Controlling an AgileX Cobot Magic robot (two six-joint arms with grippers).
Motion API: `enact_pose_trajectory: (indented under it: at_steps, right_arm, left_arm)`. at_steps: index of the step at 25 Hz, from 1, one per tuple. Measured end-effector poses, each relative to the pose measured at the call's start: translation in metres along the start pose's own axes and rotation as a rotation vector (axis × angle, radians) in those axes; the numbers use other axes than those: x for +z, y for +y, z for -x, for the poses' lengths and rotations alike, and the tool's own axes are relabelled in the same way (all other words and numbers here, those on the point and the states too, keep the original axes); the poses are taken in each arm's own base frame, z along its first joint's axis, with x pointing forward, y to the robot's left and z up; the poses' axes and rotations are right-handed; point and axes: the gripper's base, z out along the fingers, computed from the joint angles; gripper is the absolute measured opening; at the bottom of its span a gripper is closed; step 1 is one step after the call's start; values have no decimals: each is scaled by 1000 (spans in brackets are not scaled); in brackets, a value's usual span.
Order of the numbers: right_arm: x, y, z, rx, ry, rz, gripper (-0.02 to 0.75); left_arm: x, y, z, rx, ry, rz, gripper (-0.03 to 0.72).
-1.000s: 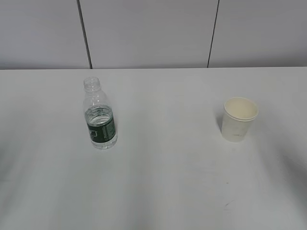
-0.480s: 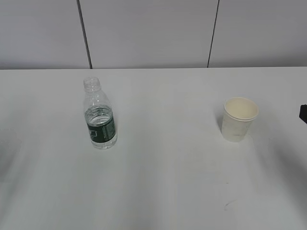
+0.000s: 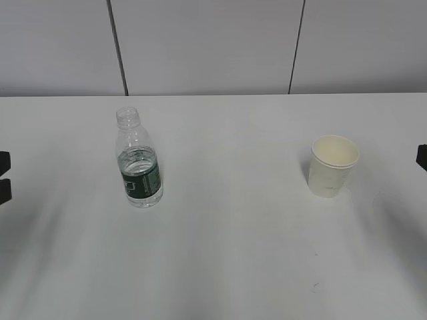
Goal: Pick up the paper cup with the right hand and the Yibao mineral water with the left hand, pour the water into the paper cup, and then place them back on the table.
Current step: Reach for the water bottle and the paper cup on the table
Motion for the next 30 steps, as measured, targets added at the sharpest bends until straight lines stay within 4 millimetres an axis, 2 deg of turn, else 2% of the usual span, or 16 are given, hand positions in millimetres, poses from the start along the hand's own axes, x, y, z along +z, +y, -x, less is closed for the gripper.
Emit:
enact_pose_trajectory:
  at_steps: [13,20,27,30]
  right_arm:
    - [0,0,0,-8,0,1,402]
    - [0,0,1,-30,-14,2,402]
    - [2,0,2,-46,-32,3,402]
    - [9,1,-5,-55,-54,7,402]
  left_arm:
    - [30,-33,-17,78,39,-105,238]
    - [46,-45,-18,39,-47,-184,238]
    - [59,-55,-28,93,-64,-257,238]
    - [62,-55,-34,88,-111,-260,238]
